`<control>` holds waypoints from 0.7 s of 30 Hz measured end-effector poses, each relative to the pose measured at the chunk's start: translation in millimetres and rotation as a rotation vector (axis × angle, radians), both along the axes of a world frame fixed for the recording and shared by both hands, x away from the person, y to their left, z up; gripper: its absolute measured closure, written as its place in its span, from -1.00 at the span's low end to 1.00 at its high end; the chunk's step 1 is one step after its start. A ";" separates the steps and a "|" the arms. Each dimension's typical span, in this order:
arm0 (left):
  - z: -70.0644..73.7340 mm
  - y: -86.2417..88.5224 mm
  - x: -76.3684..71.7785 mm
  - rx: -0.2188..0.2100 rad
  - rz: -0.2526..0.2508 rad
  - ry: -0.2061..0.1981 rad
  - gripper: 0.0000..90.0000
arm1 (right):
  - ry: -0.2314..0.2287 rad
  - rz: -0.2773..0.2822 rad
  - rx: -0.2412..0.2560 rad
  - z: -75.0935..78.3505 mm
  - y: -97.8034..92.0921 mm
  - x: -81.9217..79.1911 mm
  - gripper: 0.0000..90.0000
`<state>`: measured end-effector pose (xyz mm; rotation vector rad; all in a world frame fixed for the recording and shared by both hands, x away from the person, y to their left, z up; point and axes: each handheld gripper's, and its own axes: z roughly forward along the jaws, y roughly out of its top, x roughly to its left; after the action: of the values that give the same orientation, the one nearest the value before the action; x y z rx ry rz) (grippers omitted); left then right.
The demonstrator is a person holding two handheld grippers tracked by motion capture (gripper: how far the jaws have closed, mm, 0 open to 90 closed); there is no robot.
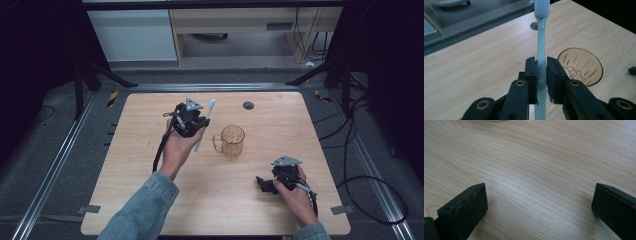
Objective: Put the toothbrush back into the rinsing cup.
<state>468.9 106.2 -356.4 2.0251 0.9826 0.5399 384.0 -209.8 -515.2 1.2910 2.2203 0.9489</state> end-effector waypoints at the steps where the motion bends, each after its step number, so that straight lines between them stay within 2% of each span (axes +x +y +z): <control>1: 0.3 -0.7 -0.1 -0.013 0.005 -0.010 0.76 | 0.000 0.000 0.000 0.0 0.0 0.0 -0.99; 14: 2.4 -9.8 -0.9 -0.107 0.036 -0.153 0.76 | 0.002 0.001 0.000 0.1 0.0 0.0 -0.99; 21: 1.5 -12.9 0.0 -0.130 0.042 -0.192 0.76 | 0.002 0.002 0.001 0.1 -0.1 0.0 -0.99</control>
<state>468.9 93.3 -355.0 1.8043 0.9212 0.6630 384.0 -209.9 -515.1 1.2906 2.2230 0.9496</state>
